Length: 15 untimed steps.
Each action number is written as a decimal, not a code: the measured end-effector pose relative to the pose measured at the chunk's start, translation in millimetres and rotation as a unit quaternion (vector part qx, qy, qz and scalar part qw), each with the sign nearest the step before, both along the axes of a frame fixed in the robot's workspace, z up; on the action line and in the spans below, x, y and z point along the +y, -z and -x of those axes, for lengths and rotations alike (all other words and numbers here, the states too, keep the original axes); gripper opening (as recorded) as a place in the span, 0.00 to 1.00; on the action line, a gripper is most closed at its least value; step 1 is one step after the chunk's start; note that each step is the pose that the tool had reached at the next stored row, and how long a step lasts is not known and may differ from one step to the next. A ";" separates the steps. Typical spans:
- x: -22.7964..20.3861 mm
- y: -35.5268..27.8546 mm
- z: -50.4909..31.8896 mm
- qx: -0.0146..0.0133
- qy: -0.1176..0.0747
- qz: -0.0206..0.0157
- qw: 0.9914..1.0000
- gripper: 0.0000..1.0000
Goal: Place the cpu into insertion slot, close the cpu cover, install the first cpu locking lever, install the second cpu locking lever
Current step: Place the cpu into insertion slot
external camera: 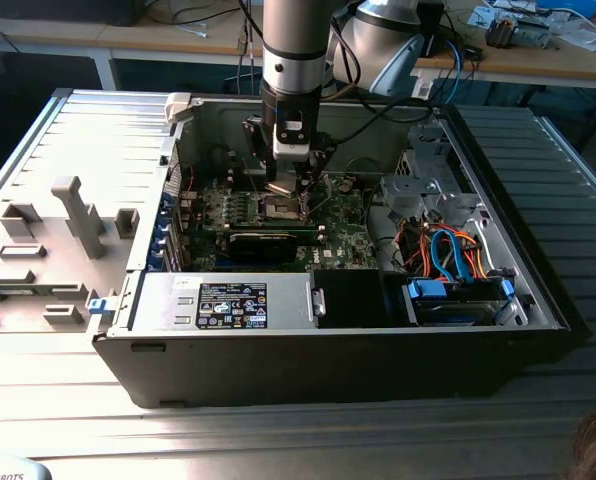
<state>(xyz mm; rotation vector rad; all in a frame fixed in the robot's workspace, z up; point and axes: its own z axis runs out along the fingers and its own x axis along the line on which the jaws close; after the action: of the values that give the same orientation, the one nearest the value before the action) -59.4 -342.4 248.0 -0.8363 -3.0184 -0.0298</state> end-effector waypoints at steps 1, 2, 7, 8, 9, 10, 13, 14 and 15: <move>0.0 0.0 0.0 0.000 0.000 0.000 1.000 0.55; 0.0 0.0 0.0 0.000 0.000 0.000 1.000 0.55; 0.0 0.1 0.0 0.000 0.002 0.000 1.000 0.55; 0.0 0.1 0.0 0.000 0.002 0.000 1.000 0.55; 0.0 0.2 0.0 0.000 0.002 0.000 1.000 0.55; 0.0 0.2 0.0 0.000 0.003 0.000 1.000 0.55; 0.0 0.3 0.0 0.000 0.004 0.000 1.000 0.55; 0.0 0.4 0.0 0.000 0.005 0.000 1.000 0.55; 0.0 0.4 0.0 0.000 0.005 0.000 1.000 0.55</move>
<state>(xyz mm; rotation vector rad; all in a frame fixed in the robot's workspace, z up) -59.4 -342.5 247.6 -0.8511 -3.0146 -0.0284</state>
